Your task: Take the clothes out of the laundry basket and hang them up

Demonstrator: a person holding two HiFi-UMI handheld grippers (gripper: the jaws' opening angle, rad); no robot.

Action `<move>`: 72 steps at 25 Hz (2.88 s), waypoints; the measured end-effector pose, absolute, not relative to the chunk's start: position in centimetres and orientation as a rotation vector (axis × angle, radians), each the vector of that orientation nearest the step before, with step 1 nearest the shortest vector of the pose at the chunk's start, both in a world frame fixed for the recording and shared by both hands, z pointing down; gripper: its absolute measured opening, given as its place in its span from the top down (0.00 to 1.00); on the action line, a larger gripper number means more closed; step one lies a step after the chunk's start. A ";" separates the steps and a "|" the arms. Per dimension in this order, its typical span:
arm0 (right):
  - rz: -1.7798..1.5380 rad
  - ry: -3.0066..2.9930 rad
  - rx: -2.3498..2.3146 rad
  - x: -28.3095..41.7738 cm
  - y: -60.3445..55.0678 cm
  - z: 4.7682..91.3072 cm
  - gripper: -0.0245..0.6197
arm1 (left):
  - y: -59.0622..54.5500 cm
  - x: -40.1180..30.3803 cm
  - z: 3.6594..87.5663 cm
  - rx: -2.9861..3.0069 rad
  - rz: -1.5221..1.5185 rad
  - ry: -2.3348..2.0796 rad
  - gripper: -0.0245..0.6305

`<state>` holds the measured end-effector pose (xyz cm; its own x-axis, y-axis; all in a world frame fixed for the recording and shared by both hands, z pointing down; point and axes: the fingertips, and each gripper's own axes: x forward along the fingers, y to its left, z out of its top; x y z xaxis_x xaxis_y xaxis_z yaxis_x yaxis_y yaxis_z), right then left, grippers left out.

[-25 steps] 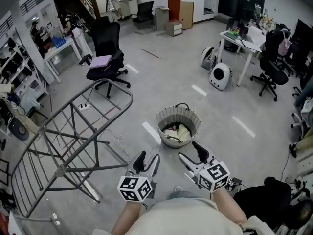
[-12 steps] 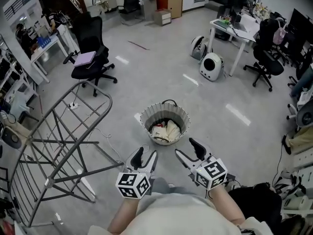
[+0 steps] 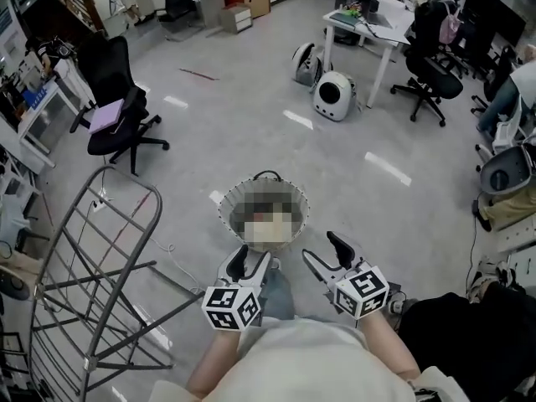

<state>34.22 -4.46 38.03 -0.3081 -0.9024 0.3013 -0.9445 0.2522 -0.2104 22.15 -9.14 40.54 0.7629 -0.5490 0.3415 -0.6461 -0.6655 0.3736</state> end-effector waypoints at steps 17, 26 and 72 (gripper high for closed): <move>0.717 -2.215 1.887 35.7 -21.9 44.7 0.54 | -26.3 27.7 49.2 2.458 0.411 -0.621 0.59; 0.824 -2.131 1.872 37.9 -26.2 52.6 0.54 | -31.5 29.8 58.4 2.399 0.543 -0.613 0.59; 1.096 -2.114 1.800 45.7 -26.7 83.4 0.55 | -25.2 38.3 111.8 2.031 1.324 -0.354 0.92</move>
